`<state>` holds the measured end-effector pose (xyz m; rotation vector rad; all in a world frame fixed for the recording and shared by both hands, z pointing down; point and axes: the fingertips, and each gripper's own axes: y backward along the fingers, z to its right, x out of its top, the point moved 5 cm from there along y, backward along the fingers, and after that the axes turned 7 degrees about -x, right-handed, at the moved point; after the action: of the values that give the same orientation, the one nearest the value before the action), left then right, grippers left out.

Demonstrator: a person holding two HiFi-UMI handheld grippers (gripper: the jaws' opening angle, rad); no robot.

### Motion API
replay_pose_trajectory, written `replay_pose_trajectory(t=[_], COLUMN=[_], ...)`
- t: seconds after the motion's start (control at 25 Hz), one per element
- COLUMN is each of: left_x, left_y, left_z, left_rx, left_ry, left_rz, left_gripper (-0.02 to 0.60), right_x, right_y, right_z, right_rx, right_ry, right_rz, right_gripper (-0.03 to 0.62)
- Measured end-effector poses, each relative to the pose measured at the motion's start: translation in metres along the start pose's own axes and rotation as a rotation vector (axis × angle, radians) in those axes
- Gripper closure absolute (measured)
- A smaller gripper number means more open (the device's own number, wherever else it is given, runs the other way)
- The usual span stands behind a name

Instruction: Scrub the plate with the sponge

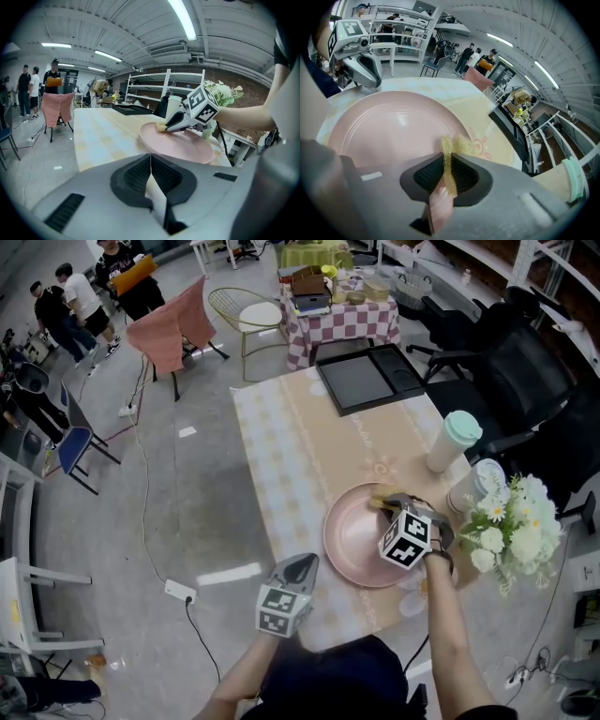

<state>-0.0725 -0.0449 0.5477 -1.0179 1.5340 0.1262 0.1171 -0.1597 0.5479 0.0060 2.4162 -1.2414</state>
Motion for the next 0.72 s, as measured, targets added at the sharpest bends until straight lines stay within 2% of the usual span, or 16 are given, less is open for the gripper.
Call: replay_pose_trajectory(t=[0.72], left_x=[-0.001], left_y=[-0.0005], left_z=[0.0009], left_rx=[-0.006], left_ry=[-0.013], left_rz=[-0.01], left_gripper=[0.569], right_x=[-0.0057], right_y=[-0.0053], right_z=[0.0008], right_rx=[0.05], right_ry=[-0.105], right_rz=[0.014], right_gripper=[0.543])
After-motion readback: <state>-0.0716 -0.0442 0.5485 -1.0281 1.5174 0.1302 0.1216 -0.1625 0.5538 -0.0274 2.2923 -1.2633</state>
